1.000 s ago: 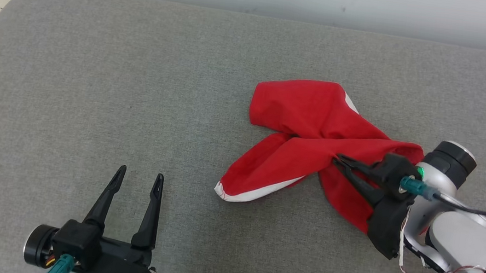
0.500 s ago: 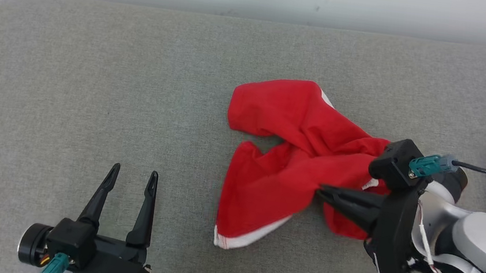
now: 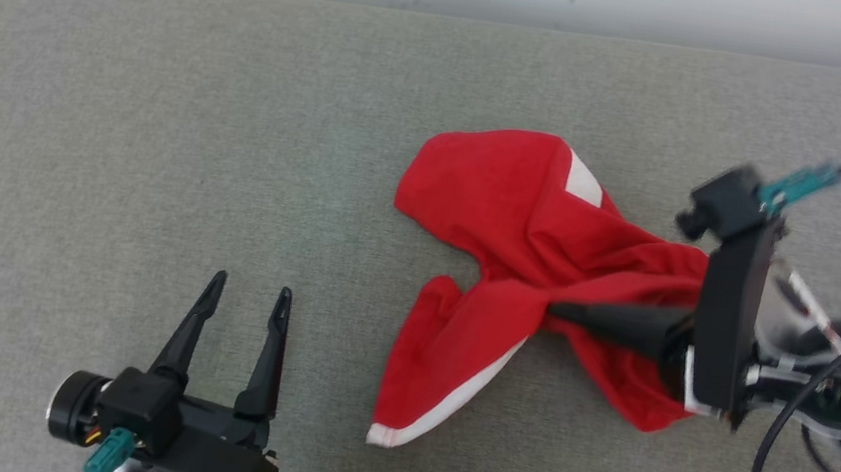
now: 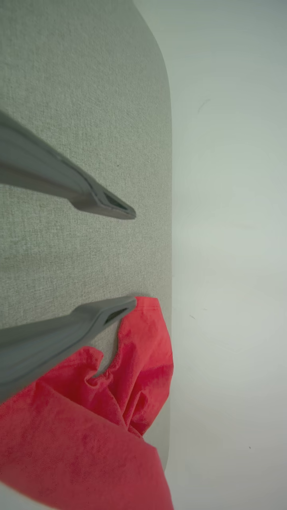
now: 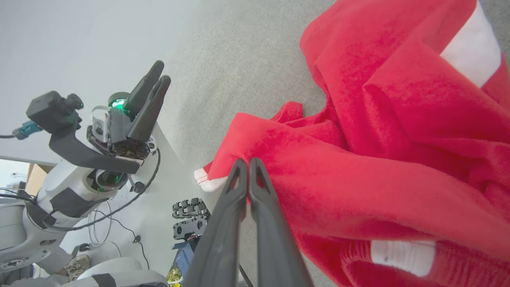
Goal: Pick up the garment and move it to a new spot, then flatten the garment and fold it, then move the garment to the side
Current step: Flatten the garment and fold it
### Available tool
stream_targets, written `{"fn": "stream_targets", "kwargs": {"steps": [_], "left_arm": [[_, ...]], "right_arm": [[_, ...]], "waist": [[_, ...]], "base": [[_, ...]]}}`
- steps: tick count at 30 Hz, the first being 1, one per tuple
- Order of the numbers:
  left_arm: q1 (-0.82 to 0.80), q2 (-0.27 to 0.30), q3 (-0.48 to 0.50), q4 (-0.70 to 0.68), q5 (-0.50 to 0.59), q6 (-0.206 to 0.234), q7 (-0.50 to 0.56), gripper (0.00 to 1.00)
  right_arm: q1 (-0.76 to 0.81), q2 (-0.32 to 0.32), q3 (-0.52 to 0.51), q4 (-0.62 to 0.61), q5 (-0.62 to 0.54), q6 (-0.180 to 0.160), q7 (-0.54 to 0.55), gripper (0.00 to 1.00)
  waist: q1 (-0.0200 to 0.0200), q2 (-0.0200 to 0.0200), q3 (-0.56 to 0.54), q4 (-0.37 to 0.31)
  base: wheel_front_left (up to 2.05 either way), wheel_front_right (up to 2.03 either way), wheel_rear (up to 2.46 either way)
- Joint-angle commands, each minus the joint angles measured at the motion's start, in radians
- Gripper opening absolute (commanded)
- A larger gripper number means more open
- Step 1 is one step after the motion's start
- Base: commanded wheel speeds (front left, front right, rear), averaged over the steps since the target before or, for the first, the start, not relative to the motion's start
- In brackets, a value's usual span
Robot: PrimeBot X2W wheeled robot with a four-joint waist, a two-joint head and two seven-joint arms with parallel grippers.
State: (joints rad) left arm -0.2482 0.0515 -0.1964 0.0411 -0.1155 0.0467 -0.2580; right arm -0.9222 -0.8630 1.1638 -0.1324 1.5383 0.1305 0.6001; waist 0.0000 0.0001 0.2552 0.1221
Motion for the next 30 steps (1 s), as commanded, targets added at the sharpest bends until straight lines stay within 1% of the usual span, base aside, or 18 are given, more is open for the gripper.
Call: {"fn": "stream_targets", "kwargs": {"steps": [1, 2, 3, 5, 9, 12, 13, 14, 15, 17, 20, 22, 25, 27, 29, 30], "left_arm": [[-0.015, 0.000, -0.007, 0.003, -0.002, 0.000, -0.008, 1.00], [-0.022, 0.001, -0.016, 0.005, -0.004, -0.002, -0.008, 1.00], [-0.022, 0.001, -0.016, 0.005, -0.004, -0.002, -0.008, 1.00], [-0.034, 0.000, -0.035, 0.006, -0.013, -0.003, -0.008, 1.00], [-0.059, 0.000, -0.073, 0.003, -0.038, 0.010, -0.008, 1.00], [-0.071, 0.000, -0.098, -0.001, -0.053, 0.022, -0.008, 1.00], [-0.075, 0.000, -0.105, -0.001, -0.059, 0.025, -0.008, 1.00], [-0.079, 0.000, -0.112, -0.001, -0.062, 0.027, -0.008, 1.00], [-0.083, 0.000, -0.119, 0.000, -0.061, 0.031, -0.008, 1.00], [-0.088, 0.000, -0.130, 0.002, -0.063, 0.034, -0.008, 1.00], [-0.097, 0.000, -0.142, 0.005, -0.064, 0.041, -0.008, 1.00], [-0.099, 0.000, -0.142, 0.007, -0.059, 0.040, -0.008, 1.00], [-0.099, 0.000, -0.135, 0.012, -0.046, 0.037, -0.008, 1.00], [-0.097, 0.000, -0.133, 0.017, -0.041, 0.035, -0.008, 1.00], [-0.093, 0.000, -0.125, 0.021, -0.038, 0.031, -0.008, 1.00], [-0.088, 0.000, -0.115, 0.023, -0.031, 0.028, -0.008, 1.00]], "right_arm": [[-0.031, 0.018, -0.012, 0.044, 0.012, 0.000, 0.010, 0.00], [-0.041, 0.029, -0.017, 0.084, 0.019, 0.000, 0.017, 0.00], [-0.041, 0.029, -0.017, 0.084, 0.019, 0.000, 0.017, 0.00], [-0.071, 0.052, -0.026, 0.152, 0.008, 0.000, 0.022, 0.00], [-0.108, 0.100, -0.043, 0.269, -0.013, 0.000, -0.009, 0.00], [-0.132, 0.130, -0.044, 0.320, -0.049, 0.000, -0.049, 0.00], [-0.131, 0.139, -0.042, 0.340, -0.057, 0.000, -0.062, 0.22], [-0.132, 0.146, -0.041, 0.353, -0.068, 0.000, -0.081, 0.78], [-0.133, 0.156, -0.043, 0.368, -0.075, 0.000, -0.106, 1.00], [-0.124, 0.170, -0.051, 0.385, -0.079, 0.000, -0.158, 1.00], [-0.100, 0.164, -0.070, 0.389, -0.062, 0.000, -0.238, 1.00], [-0.082, 0.152, -0.084, 0.367, -0.046, 0.000, -0.280, 1.00], [-0.050, 0.122, -0.117, 0.323, -0.036, 0.000, -0.380, 1.00], [-0.026, 0.094, -0.147, 0.309, -0.067, 0.000, -0.491, 1.00], [0.011, 0.083, -0.174, 0.296, -0.085, 0.000, -0.606, 1.00], [0.044, 0.075, -0.189, 0.285, -0.100, 0.000, -0.703, 1.00]], "waist": [[0.0000, -0.0001, 0.017, 0.024], [0.0000, -0.0001, 0.022, 0.034], [0.0000, -0.0001, 0.022, 0.034], [0.0000, -0.0001, 0.034, 0.055], [0.0000, -0.0001, 0.057, 0.093], [0.0000, -0.0001, 0.073, 0.112], [0.0000, -0.0001, 0.077, 0.116], [0.0000, -0.0001, 0.081, 0.121], [0.0000, -0.0001, 0.083, 0.124], [0.0000, -0.0001, 0.087, 0.128], [0.0000, -0.0001, 0.090, 0.128], [0.0000, -0.0001, 0.089, 0.120], [0.0000, -0.0001, 0.085, 0.103], [0.0000, -0.0001, 0.080, 0.091], [0.0000, -0.0001, 0.075, 0.076], [0.0000, -0.0001, 0.071, 0.058]], "base": [[0.00, 0.00, 0.00], [0.00, 0.00, 0.00], [0.00, 0.00, 0.00], [0.00, 0.00, 0.00], [0.00, 0.00, 0.00], [0.00, 0.00, 0.00], [0.00, 0.00, 0.00], [0.00, 0.00, 0.00], [0.00, 0.00, 0.00], [0.00, 0.00, 0.00], [0.00, 0.00, 0.00], [0.00, 0.00, 0.00], [0.00, 0.00, 0.00], [0.00, 0.00, 0.00], [0.00, 0.00, 0.00], [0.00, 0.00, 0.00]]}}
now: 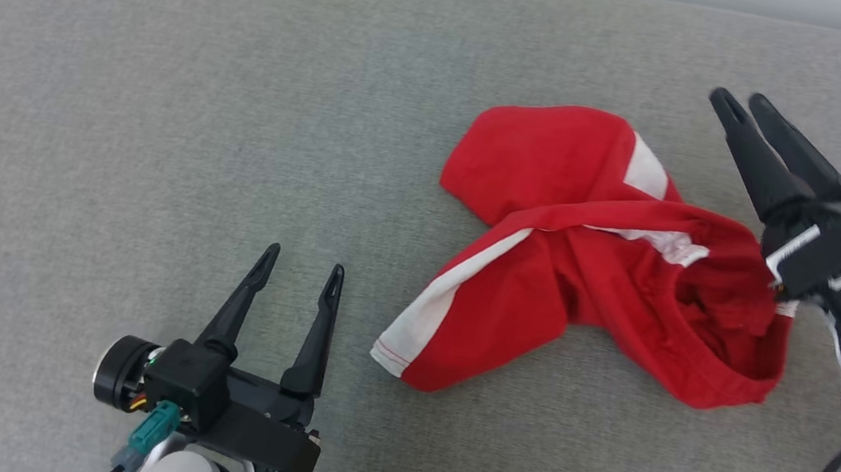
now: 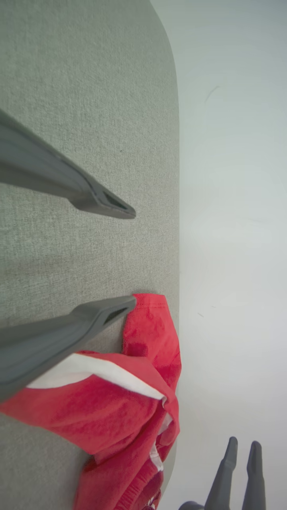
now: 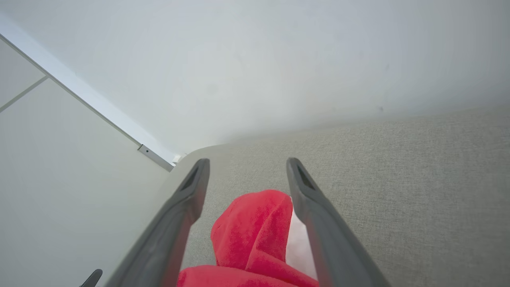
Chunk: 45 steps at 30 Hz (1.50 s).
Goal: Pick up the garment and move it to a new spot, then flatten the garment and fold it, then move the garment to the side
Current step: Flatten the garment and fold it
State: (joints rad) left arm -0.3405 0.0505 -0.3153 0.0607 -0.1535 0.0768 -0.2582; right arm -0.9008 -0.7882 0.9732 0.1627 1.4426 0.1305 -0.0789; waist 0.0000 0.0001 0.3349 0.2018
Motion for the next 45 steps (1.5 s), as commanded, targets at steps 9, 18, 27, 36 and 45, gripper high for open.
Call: {"fn": "stream_targets", "kwargs": {"steps": [9, 18, 27, 36, 45], "left_arm": [[0.037, 0.020, 0.058, 0.006, 0.027, -0.005, -0.008, 1.00], [0.095, 0.046, 0.110, -0.007, 0.031, 0.002, -0.006, 1.00], [0.186, 0.069, 0.140, -0.042, 0.031, 0.020, -0.006, 1.00], [0.294, 0.084, 0.154, -0.087, 0.019, 0.041, 0.001, 1.00], [0.327, 0.099, 0.146, -0.099, 0.018, 0.046, 0.025, 1.00]], "right_arm": [[0.170, 0.032, -0.168, 0.008, -0.118, 0.000, -0.187, 1.00], [0.505, 0.266, -0.599, -0.057, -0.542, 0.000, -0.186, 1.00], [0.773, 0.399, -0.718, -0.176, -0.836, 0.000, -0.166, 1.00], [0.951, 0.483, -0.775, -0.297, -0.993, 0.000, -0.071, 1.00], [1.023, 0.514, -0.779, -0.390, -1.089, 0.000, 0.000, 1.00]], "waist": [[0.0000, -0.0001, -0.057, -0.085], [0.0000, -0.0001, -0.139, -0.136], [0.0000, -0.0001, -0.211, -0.158], [0.0000, -0.0001, -0.282, -0.172], [0.0000, -0.0001, -0.312, -0.175]], "base": [[0.00, 0.00, 0.00], [0.00, 0.00, 0.00], [0.00, 0.00, 0.00], [0.00, 0.00, 0.00], [0.00, 0.00, 0.00]]}}
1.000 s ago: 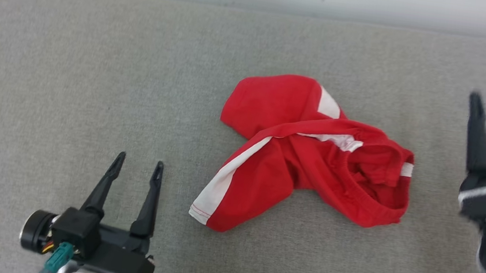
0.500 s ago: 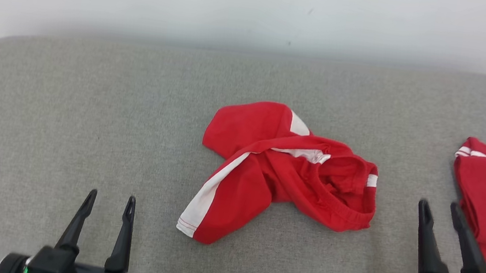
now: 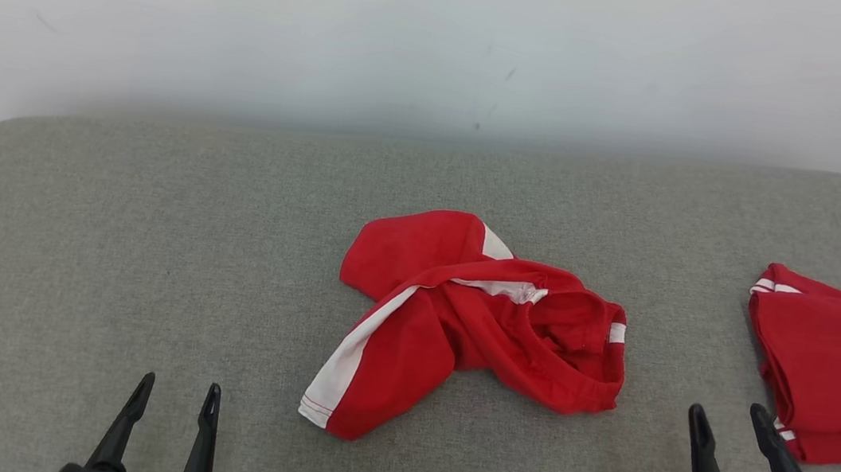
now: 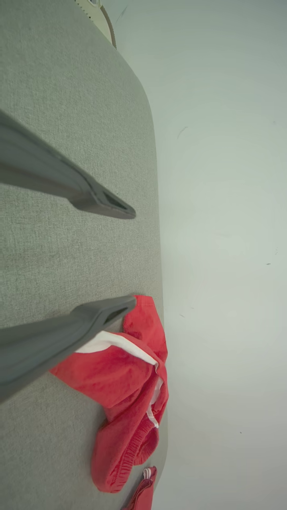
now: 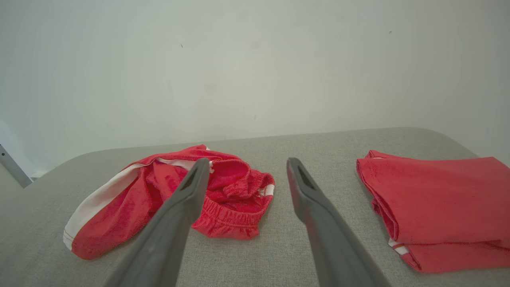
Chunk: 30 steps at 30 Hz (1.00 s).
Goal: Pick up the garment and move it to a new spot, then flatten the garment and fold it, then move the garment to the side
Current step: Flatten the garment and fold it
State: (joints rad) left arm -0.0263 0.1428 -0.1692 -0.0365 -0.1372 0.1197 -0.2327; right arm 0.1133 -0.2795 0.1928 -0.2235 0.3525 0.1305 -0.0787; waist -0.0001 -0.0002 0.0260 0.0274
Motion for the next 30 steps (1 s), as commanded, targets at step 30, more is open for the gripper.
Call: {"fn": "stream_targets", "kwargs": {"steps": [30], "left_arm": [[-0.026, 0.007, -0.048, -0.015, 0.001, 0.007, 0.013, 1.00]], "right_arm": [[0.001, -0.006, 0.007, -0.026, -0.023, 0.000, 0.071, 1.00]], "waist": [[0.0001, 0.0002, 0.021, 0.023]], "base": [[0.00, 0.00, 0.00]]}}
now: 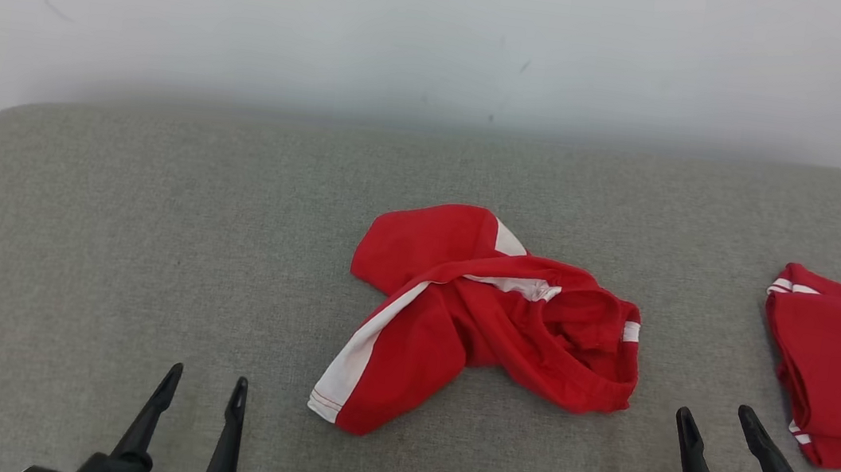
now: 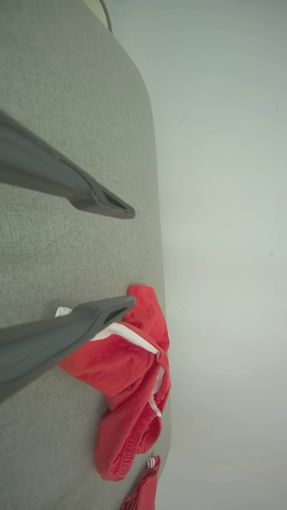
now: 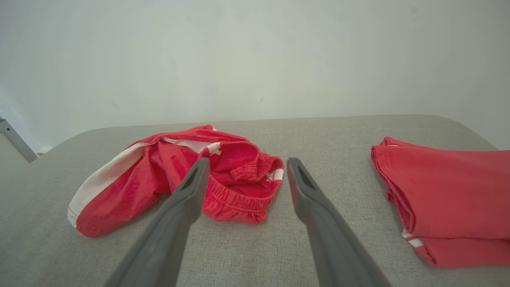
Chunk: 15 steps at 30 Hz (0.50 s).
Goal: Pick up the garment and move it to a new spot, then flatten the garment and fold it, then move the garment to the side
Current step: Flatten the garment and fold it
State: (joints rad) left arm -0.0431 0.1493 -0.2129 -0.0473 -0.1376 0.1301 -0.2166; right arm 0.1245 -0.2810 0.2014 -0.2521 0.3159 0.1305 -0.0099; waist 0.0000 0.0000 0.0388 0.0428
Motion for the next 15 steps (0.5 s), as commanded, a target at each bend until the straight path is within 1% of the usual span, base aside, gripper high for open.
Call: {"fn": "stream_targets", "kwargs": {"steps": [1, 3, 6, 10, 15], "left_arm": [[-0.014, -0.002, -0.009, -0.004, 0.002, -0.004, -0.004, 1.00], [-0.025, -0.007, -0.021, -0.002, 0.003, -0.012, -0.005, 1.00], [-0.044, -0.019, -0.049, 0.009, -0.007, -0.029, 0.009, 1.00], [-0.070, -0.039, -0.095, 0.042, -0.042, -0.064, 0.081, 1.00], [-0.121, -0.057, -0.145, 0.080, -0.074, -0.104, 0.173, 1.00]], "right_arm": [[-0.017, -0.012, 0.001, 0.008, 0.016, 0.000, 0.009, 1.00], [-0.034, -0.016, 0.003, 0.022, 0.041, 0.000, 0.020, 1.00], [-0.077, -0.047, 0.021, 0.049, 0.073, 0.000, 0.040, 1.00], [-0.155, -0.102, 0.056, 0.090, 0.093, 0.000, 0.073, 1.00], [-0.258, -0.172, 0.129, 0.132, 0.159, 0.000, 0.135, 1.00]], "waist": [[0.0000, 0.0000, 0.013, 0.011], [0.0000, 0.0000, 0.026, 0.018], [0.0000, 0.0000, 0.049, 0.030], [0.0000, 0.0000, 0.089, 0.048], [0.0000, 0.0000, 0.144, 0.081]], "base": [[0.00, 0.00, 0.00], [0.00, 0.00, 0.00], [0.00, 0.00, 0.00], [0.00, 0.00, 0.00], [0.00, 0.00, 0.00]]}}
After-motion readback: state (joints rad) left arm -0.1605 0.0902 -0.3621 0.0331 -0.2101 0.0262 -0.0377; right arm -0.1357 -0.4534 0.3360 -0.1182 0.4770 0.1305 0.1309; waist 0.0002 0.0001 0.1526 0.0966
